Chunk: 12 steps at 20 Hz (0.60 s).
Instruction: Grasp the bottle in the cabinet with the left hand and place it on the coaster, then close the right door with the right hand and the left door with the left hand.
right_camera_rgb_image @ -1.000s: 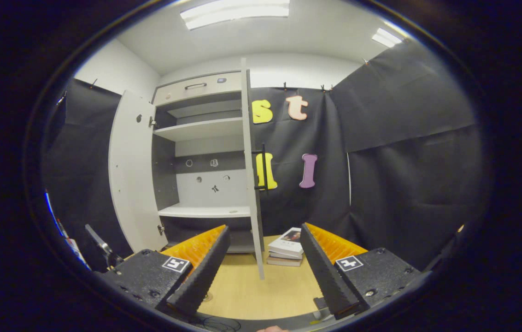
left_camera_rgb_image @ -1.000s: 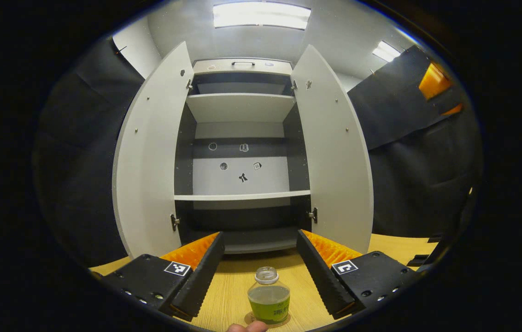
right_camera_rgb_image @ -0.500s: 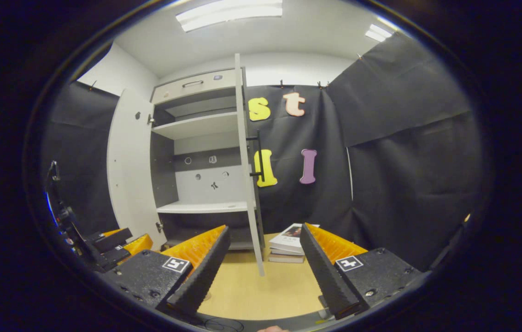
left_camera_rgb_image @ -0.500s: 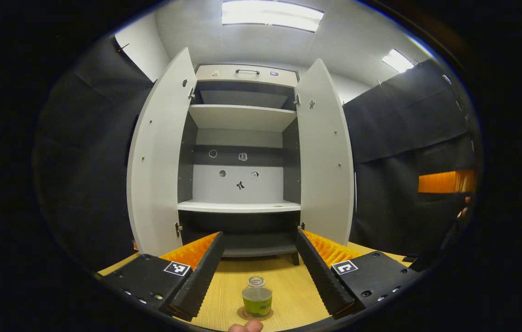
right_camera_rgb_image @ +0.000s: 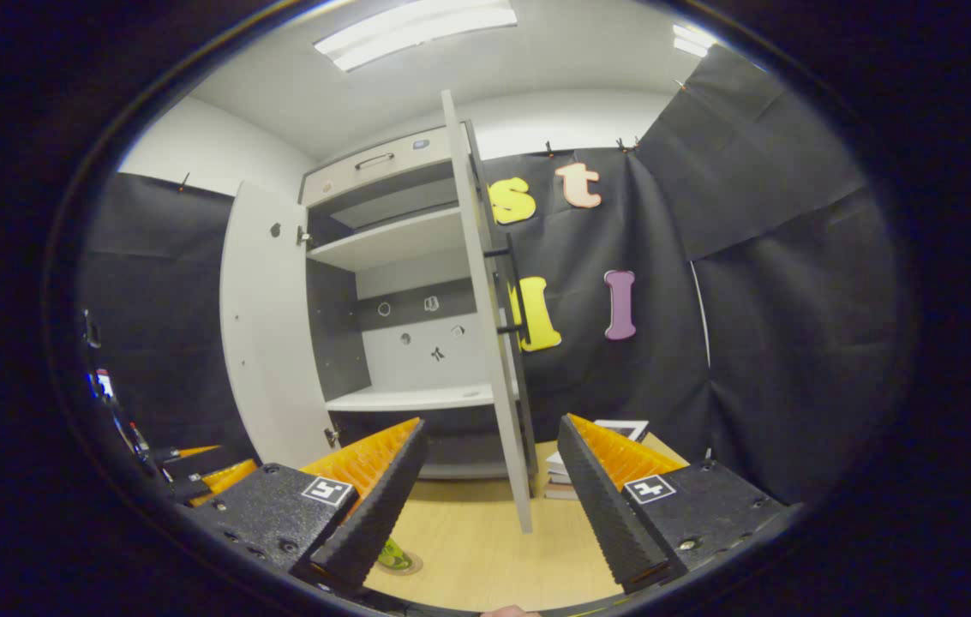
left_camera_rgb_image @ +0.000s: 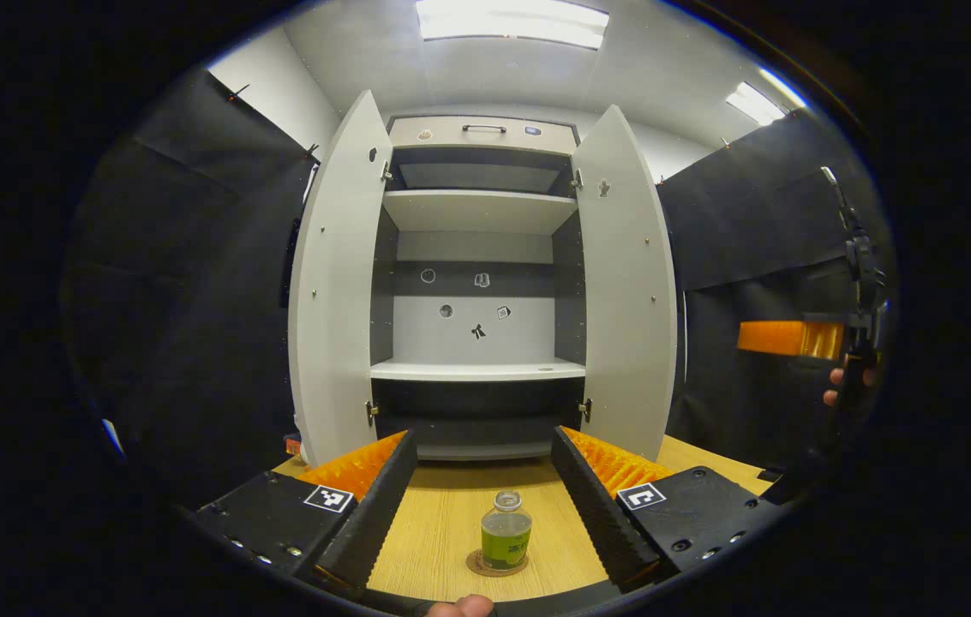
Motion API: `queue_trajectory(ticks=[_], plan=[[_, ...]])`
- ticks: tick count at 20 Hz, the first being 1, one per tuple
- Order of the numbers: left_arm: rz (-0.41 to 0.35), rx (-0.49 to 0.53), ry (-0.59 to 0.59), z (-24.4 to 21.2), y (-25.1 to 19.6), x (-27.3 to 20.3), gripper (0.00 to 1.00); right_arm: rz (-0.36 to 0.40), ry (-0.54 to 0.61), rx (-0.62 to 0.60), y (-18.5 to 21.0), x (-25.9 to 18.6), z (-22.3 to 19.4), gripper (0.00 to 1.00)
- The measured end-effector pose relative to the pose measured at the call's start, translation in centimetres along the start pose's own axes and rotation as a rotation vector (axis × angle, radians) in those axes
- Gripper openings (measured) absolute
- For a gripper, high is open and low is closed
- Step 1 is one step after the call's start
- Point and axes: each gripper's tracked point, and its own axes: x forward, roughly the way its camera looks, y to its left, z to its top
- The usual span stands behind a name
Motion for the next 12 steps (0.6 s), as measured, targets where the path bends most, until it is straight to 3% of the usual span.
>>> queue_trajectory(ticks=[3, 4, 5, 6, 7, 10, 12], plan=[[0.010, 0.002, -0.004, 0.1, 0.3, -0.8, 0.96, -0.052, -0.061, -0.063, -3.0, 4.8, 5.0, 1.00], [0.016, 0.000, -0.004, 0.0, 0.5, -1.1, 0.96, -0.067, -0.071, -0.075, -3.7, 6.4, 6.0, 0.94], [0.021, -0.005, -0.002, 0.0, 0.6, -1.1, 0.96, -0.077, -0.072, -0.073, -4.1, 8.0, 6.9, 0.94], [0.021, -0.010, 0.001, 0.0, 0.7, -1.3, 0.96, -0.085, -0.069, -0.068, -4.5, 9.4, 7.4, 0.99], [0.028, -0.009, 0.001, -0.2, 1.0, -1.4, 0.96, -0.094, -0.066, -0.069, -4.9, 10.8, 7.9, 0.94], [0.049, -0.012, 0.011, -0.6, 1.7, -2.1, 0.96, -0.195, -0.050, -0.067, -8.3, 13.8, 8.3, 0.99], [0.068, -0.018, 0.027, -1.3, 2.4, -2.1, 0.95, -0.198, -0.032, -0.024, -8.6, 15.4, 8.1, 0.99]])
